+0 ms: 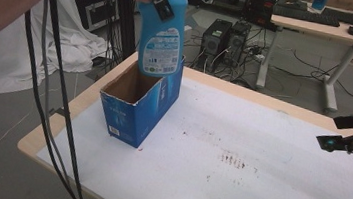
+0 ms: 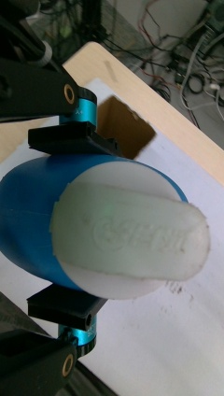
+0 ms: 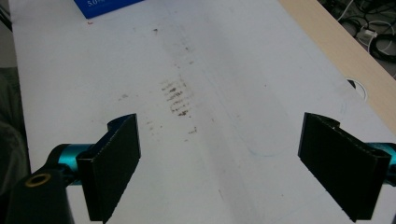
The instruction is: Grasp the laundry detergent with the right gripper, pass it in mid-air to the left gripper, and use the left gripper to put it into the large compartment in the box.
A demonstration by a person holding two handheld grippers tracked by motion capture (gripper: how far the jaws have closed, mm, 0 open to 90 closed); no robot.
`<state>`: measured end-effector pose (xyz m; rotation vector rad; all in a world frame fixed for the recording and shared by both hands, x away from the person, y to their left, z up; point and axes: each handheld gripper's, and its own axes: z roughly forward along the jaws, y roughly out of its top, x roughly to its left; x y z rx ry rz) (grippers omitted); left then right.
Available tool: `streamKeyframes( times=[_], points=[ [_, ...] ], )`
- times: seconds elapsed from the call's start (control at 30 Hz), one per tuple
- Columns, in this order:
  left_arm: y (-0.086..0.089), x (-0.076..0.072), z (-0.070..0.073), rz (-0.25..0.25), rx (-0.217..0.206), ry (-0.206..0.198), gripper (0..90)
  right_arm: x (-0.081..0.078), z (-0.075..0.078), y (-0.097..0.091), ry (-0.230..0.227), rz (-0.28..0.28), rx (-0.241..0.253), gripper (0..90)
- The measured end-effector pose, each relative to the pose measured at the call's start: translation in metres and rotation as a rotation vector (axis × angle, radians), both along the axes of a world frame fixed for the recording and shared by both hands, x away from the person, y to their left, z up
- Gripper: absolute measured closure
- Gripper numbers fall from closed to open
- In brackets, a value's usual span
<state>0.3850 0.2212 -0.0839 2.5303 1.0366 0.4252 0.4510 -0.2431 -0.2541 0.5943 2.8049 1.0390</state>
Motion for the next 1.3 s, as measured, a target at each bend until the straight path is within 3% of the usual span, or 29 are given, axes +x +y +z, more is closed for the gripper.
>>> streamKeyframes(
  times=[0.13, 0.4, 0.73, 1.13, 1.3],
  points=[
    [0.017, 0.001, -0.007, 0.065, 0.008, 0.004, 37.5, 0.003, -0.003, -0.006, 0.009, -0.013, -0.002, 12.7],
    [0.033, 0.002, -0.019, 0.110, -0.003, 0.015, 37.5, 0.005, -0.006, -0.008, 0.012, -0.021, 0.001, 12.7],
    [0.037, 0.005, -0.037, 0.123, -0.005, 0.032, 37.5, 0.006, -0.007, -0.008, 0.018, -0.025, 0.004, 12.7],
    [0.040, 0.010, -0.076, 0.148, 0.025, 0.070, 37.5, 0.005, -0.007, -0.010, 0.021, -0.029, 0.001, 12.7],
    [0.042, 0.012, -0.093, 0.157, 0.014, 0.091, 37.5, 0.004, -0.007, -0.010, 0.019, -0.027, 0.001, 12.7]
  ],
)
